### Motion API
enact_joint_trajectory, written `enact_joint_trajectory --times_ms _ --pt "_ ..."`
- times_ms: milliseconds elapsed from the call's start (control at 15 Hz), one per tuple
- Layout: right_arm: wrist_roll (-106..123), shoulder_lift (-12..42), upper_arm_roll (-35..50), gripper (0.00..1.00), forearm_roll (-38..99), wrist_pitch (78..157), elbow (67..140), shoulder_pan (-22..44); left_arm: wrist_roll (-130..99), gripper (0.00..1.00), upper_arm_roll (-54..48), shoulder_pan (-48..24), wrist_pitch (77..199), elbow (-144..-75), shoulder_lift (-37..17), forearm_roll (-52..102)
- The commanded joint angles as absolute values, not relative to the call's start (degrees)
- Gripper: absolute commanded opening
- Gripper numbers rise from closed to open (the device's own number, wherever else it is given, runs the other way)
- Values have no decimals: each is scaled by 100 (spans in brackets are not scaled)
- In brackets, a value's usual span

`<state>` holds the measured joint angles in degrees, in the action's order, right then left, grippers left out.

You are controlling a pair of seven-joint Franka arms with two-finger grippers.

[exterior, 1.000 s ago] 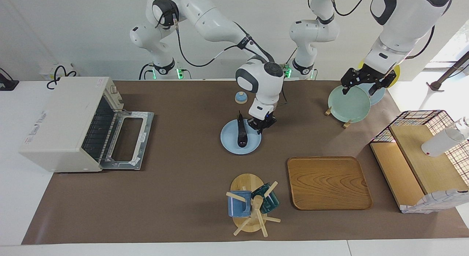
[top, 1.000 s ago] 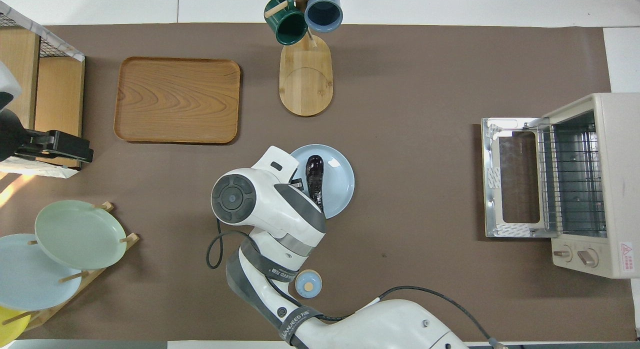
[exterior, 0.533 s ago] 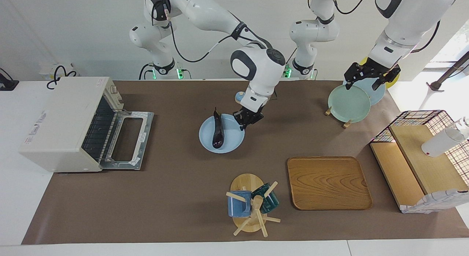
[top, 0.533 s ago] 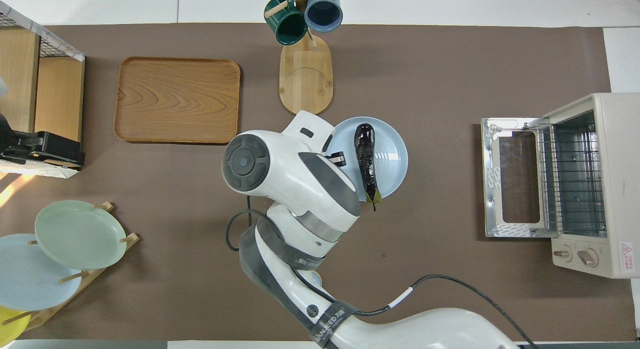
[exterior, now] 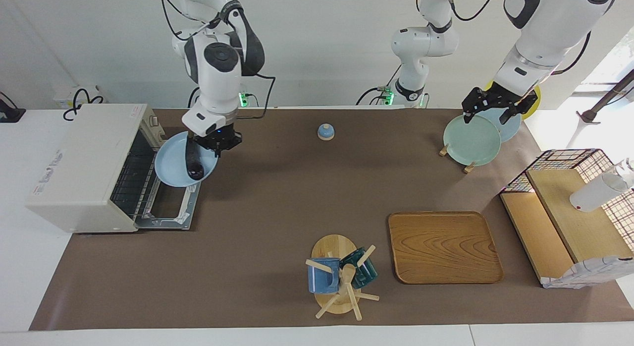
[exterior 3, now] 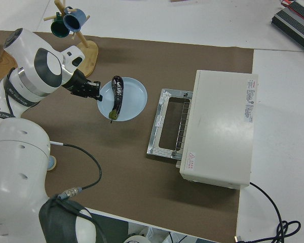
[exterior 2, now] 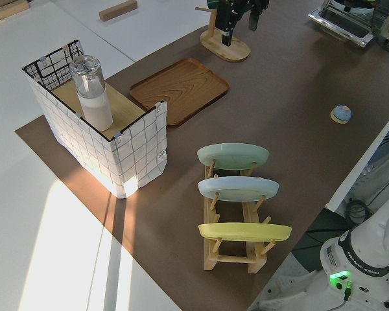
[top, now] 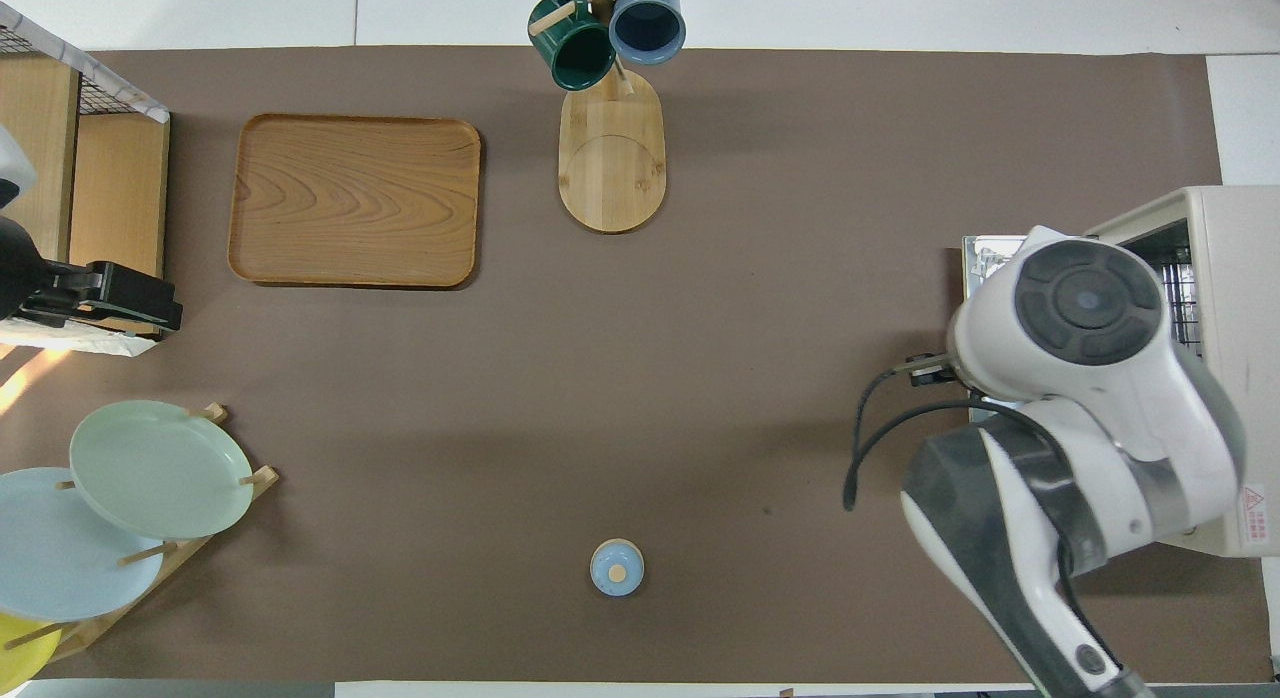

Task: Put eggplant into oven
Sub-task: 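Carry the eggplant with the right gripper into the open oven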

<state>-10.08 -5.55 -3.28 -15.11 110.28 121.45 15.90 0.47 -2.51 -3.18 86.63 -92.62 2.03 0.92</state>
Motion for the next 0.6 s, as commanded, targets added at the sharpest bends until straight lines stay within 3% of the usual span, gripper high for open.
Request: enact_joint_trajectory --times_ms 0,267,533 --pt "-178 -835 -246 0 -1591 11626 12725 688 -123 100 -308 -281 8683 -9202 158 0" --pt "561 -1098 -246 0 -1591 12803 13621 -25 -123 100 -308 -281 8684 -9211 167 0" --pt "809 -1011 -246 0 -1582 13060 13702 -219 -123 100 -308 -281 8701 -9211 158 0"
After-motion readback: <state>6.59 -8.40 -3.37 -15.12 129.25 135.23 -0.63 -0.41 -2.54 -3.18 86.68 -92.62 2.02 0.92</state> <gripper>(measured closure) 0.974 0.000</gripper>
